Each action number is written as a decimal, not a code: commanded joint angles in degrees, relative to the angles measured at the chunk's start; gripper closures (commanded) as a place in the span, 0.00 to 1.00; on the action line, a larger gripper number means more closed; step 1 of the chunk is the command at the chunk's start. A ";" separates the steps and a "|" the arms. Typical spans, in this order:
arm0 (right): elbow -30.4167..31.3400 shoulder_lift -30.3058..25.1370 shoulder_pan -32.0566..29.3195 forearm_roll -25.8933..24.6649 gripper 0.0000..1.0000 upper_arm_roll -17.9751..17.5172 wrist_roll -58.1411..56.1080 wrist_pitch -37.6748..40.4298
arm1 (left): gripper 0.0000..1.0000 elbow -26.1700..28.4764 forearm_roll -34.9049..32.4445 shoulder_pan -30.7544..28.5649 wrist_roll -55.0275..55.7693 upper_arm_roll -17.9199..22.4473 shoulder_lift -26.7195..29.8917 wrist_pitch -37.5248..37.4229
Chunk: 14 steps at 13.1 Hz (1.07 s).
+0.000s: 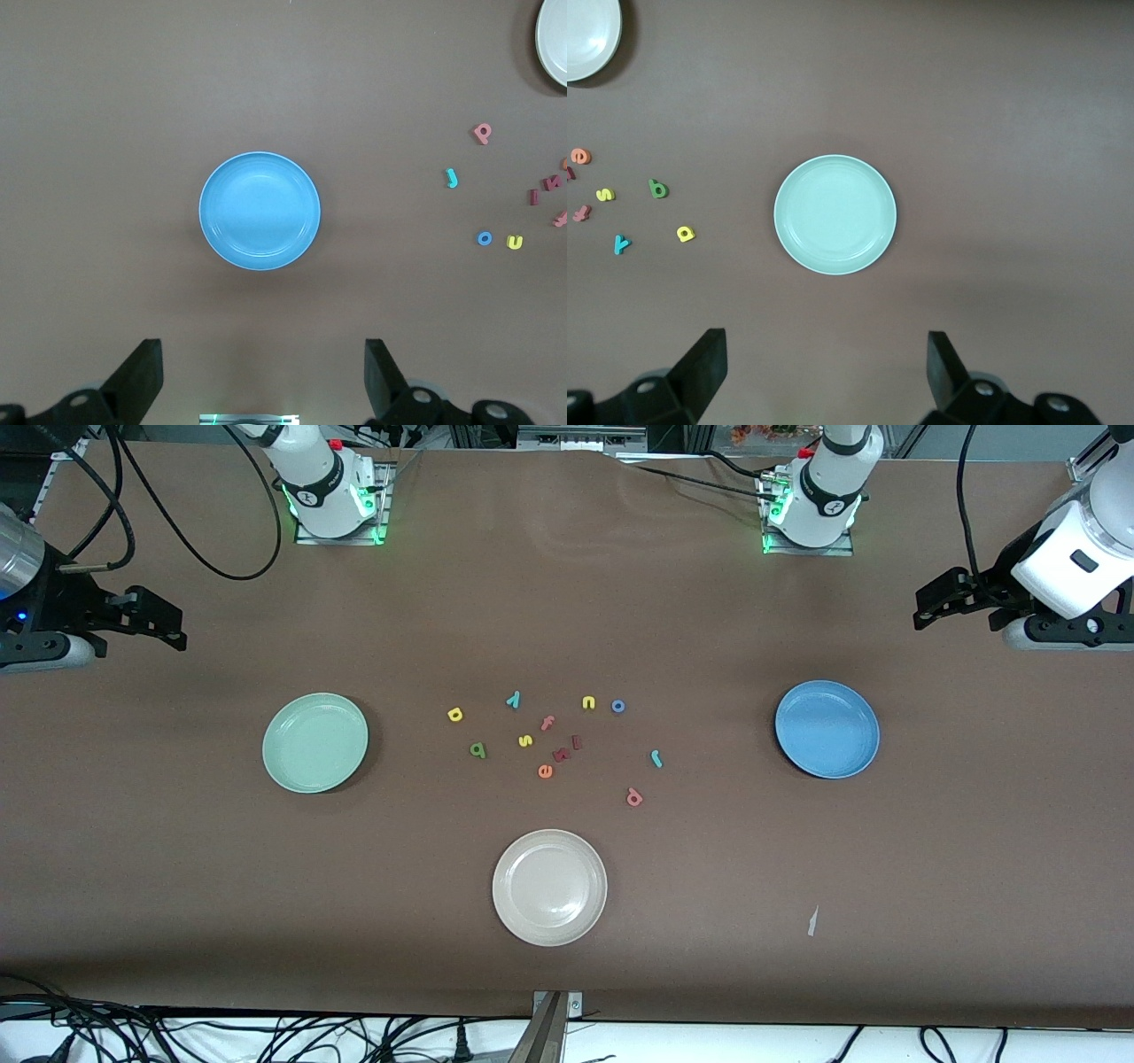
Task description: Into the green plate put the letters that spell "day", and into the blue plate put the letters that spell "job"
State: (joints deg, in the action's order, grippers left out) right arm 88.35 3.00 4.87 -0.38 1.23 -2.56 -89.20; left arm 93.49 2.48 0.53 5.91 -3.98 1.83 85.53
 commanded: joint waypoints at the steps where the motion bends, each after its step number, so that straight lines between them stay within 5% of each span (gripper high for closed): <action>1: -0.73 -0.45 -0.04 0.82 0.00 -0.09 -0.42 1.14 | 0.00 -1.29 -0.89 -0.18 -1.25 -0.24 -0.33 -1.15; 14: -0.73 -0.36 0.05 0.82 0.00 0.00 -0.69 1.14 | 0.00 -1.29 -1.24 0.08 -1.34 -0.24 -0.33 -1.15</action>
State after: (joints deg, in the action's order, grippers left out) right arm 88.35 3.00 4.90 -0.38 1.21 -2.56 -89.14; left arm 93.49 2.47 0.55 5.76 -3.98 1.83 85.48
